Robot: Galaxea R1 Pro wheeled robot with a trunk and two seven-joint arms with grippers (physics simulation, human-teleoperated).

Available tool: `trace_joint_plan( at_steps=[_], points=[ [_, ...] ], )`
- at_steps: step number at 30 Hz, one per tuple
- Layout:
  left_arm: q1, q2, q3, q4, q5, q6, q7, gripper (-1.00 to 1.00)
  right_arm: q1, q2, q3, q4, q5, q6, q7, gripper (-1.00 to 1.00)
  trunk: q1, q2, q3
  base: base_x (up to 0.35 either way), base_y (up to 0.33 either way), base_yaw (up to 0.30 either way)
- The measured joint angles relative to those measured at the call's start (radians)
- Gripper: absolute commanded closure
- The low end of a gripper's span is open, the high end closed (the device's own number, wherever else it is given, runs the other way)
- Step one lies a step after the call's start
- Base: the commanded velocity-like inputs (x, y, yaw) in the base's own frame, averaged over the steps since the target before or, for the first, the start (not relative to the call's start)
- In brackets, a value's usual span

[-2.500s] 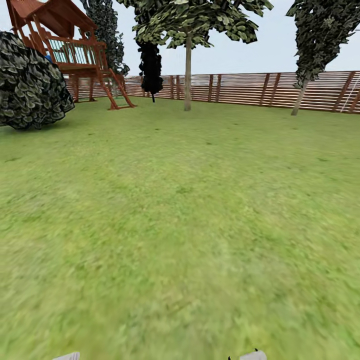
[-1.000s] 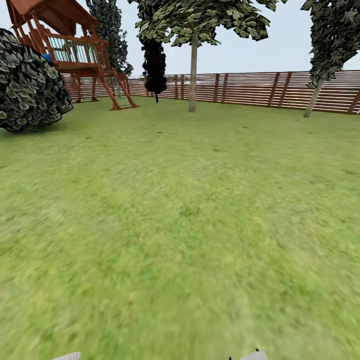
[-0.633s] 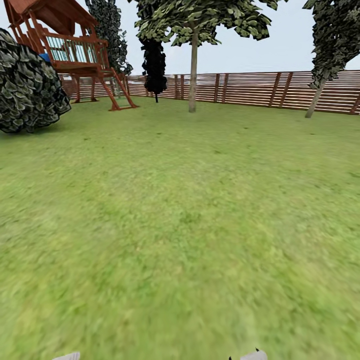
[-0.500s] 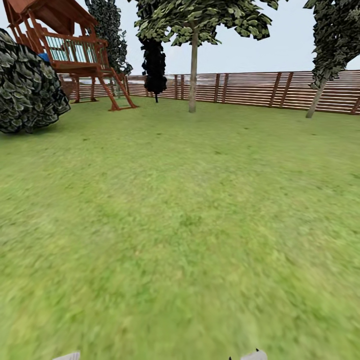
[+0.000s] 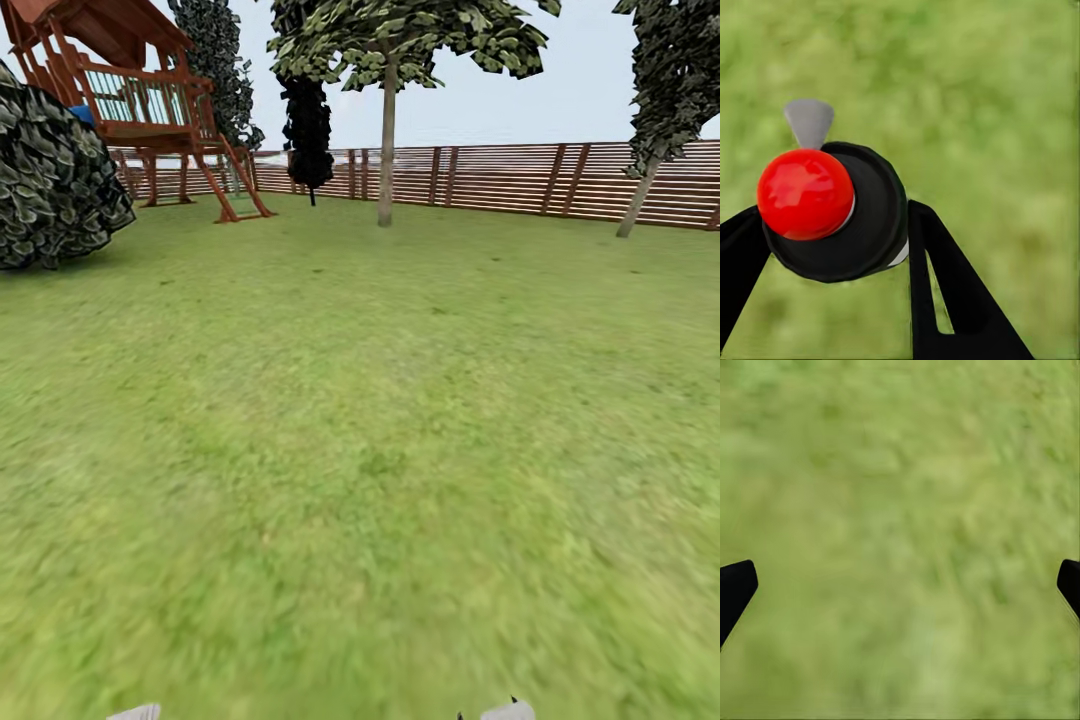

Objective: In the garden, pick up the pesticide atomizer on the floor and spray pesticide onto both trees until each tree trunk is fully covered.

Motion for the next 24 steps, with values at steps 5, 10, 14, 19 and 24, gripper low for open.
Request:
trace_joint_plan(
  at_steps=[5,10,14,19,24],
  points=[
    [0.0,0.0,0.0,0.0,0.0,0.0,0.0,1.0,0.0,0.0,-0.001,0.0,0.0,0.0,0.0,-1.0,0.0,0.0,0.0,0.339,0.0,0.0],
    [0.0,0.0,0.0,0.0,0.0,0.0,0.0,1.0,0.0,0.0,0.0,0.0,0.001,0.0,0.0,-1.0,0.0,0.0,0.0,0.339,0.0,0.0],
    [0.0,0.0,0.0,0.0,0.0,0.0,0.0,1.0,0.0,0.0,0.0,0.0,0.0,0.0,0.0,-1.0,0.0,0.0,0.0,0.339,0.0,0.0],
    [0.0,0.0,0.0,0.0,0.0,0.0,0.0,1.0,0.0,0.0,0.0,0.0,0.0,0.0,0.0,-1.0,0.0,0.0,0.0,0.339,0.0,0.0],
    [0.0,0.001,0.0,0.0,0.0,0.0,0.0,1.0,0.0,0.0,0.0,0.0,0.0,0.0,0.0,-1.0,0.0,0.0,0.0,0.339,0.0,0.0]
  ],
)
